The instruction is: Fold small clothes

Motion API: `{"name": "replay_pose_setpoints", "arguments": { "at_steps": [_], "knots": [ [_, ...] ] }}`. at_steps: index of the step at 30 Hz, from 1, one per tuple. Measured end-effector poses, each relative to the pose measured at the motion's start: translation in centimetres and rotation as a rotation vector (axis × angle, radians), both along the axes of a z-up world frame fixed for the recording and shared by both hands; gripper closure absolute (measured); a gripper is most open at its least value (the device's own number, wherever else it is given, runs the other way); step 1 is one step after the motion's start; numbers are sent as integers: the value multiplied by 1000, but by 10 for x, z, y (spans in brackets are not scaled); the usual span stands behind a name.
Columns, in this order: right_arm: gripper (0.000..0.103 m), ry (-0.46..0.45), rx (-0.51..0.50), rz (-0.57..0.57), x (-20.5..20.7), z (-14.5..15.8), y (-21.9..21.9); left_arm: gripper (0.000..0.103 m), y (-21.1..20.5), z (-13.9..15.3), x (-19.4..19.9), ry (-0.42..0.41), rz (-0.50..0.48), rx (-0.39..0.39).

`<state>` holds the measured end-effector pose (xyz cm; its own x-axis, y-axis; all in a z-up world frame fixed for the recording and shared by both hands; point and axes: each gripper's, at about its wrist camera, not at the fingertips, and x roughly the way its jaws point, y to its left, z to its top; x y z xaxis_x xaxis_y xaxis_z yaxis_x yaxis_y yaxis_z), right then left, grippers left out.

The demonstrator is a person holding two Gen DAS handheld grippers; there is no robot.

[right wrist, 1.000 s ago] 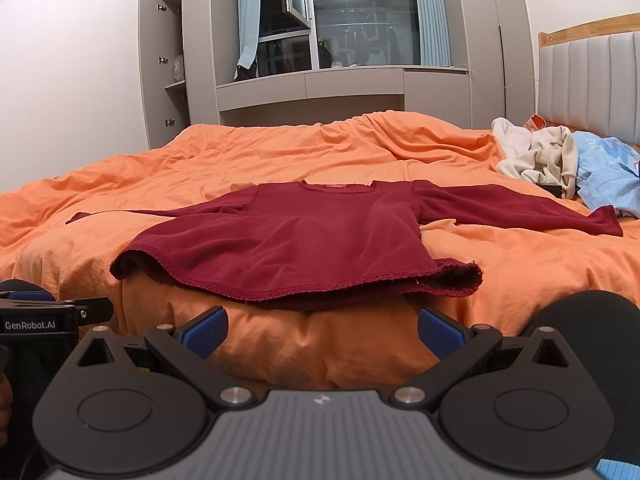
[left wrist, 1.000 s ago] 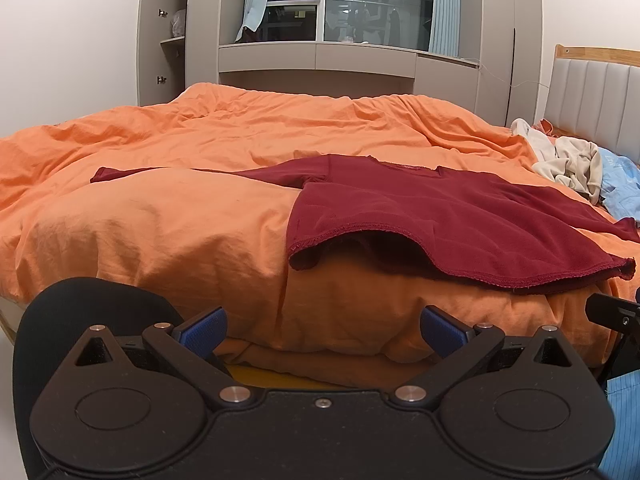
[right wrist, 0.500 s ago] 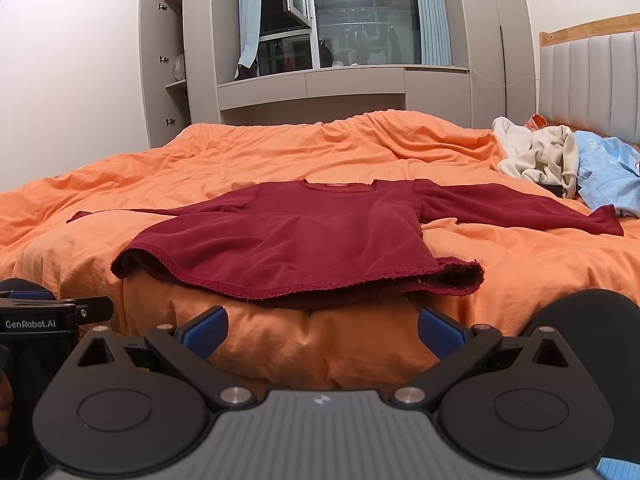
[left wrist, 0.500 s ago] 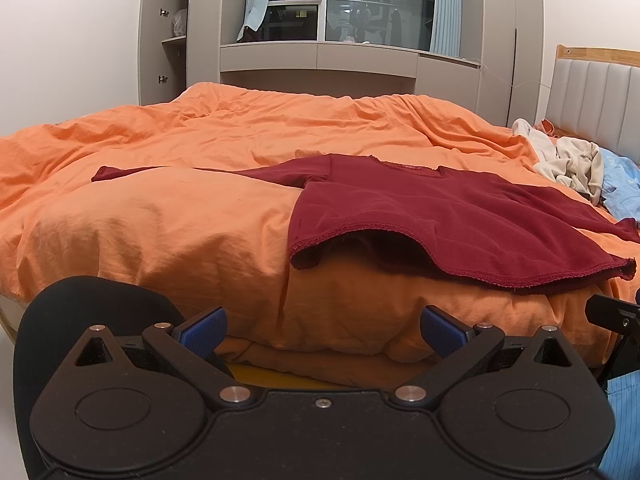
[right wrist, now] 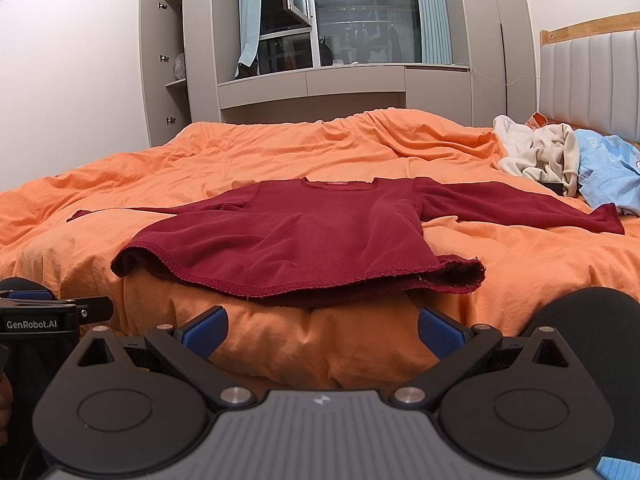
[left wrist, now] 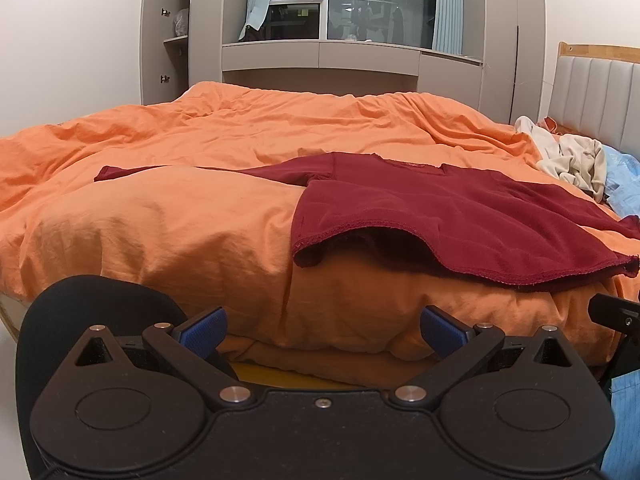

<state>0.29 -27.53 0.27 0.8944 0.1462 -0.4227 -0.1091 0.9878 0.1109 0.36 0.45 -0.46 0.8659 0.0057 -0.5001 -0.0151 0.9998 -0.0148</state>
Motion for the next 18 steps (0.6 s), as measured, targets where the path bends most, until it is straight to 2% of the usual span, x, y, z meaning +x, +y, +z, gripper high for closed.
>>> {"name": "replay_pose_setpoints", "arguments": {
  "at_steps": [4,10,14,18],
  "knots": [
    [0,4,4,11,2,-1,0,0,4,-6,5,6,13,5],
    [0,-8,17,42,7,-1,-4,0,-1,0,9,13,16,18],
    [0,-49,9,59,21,12,-7,0,-3,15,22,-12,-12,2],
    [0,-102,12,65,44,34,-19,0,-11,38,55,-39,-60,-7]
  ]
}}
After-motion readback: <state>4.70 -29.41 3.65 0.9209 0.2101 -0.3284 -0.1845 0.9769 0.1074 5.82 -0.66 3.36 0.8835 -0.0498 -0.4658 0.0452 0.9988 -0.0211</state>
